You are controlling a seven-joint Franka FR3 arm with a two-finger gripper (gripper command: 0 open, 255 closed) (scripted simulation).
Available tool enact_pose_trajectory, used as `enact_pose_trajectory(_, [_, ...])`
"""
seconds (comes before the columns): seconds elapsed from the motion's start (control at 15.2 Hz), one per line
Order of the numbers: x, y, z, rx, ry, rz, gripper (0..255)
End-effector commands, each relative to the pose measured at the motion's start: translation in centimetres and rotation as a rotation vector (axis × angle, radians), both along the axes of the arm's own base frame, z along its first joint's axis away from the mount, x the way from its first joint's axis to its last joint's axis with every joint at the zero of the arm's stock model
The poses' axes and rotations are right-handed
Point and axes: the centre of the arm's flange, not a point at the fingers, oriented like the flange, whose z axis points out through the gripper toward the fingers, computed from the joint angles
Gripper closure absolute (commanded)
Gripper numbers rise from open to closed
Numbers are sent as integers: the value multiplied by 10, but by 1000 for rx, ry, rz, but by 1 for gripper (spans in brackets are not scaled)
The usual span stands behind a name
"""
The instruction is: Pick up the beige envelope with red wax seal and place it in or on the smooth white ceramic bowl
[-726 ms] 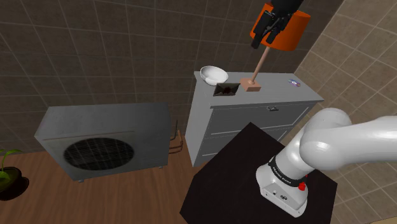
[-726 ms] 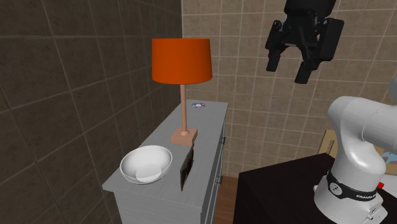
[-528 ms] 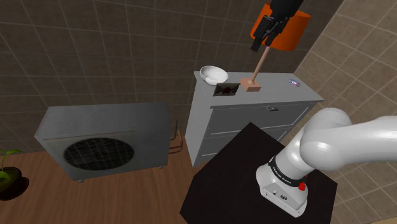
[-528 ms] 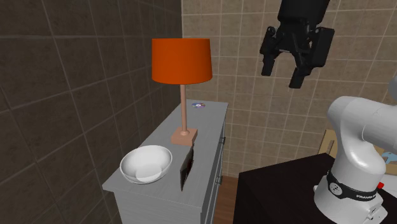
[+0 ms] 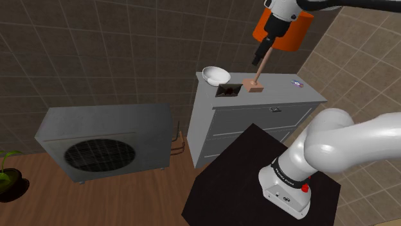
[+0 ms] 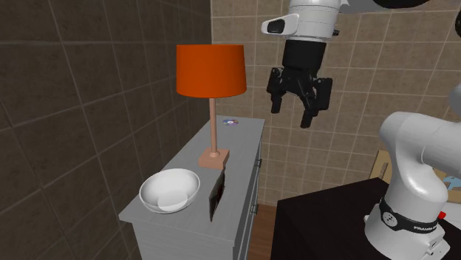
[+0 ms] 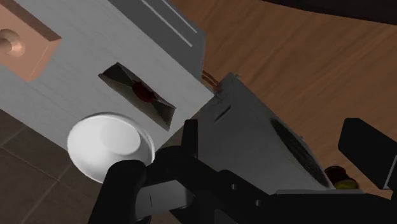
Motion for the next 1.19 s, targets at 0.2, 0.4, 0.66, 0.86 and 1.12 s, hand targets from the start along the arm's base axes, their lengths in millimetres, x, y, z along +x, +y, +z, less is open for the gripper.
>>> enact_pose_trajectory(0.2, [28, -40, -51, 3, 25, 177, 0])
enact_pose_trajectory(0.4, [46, -62, -81, 5, 40, 280, 0])
enact_pose_trajectory(0.66, [73, -88, -121, 9, 60, 416, 0])
enact_pose_trajectory(0.86, [94, -105, -151, 11, 75, 518, 0])
enact_pose_trajectory(1.12, [125, -124, -193, 15, 96, 655, 0])
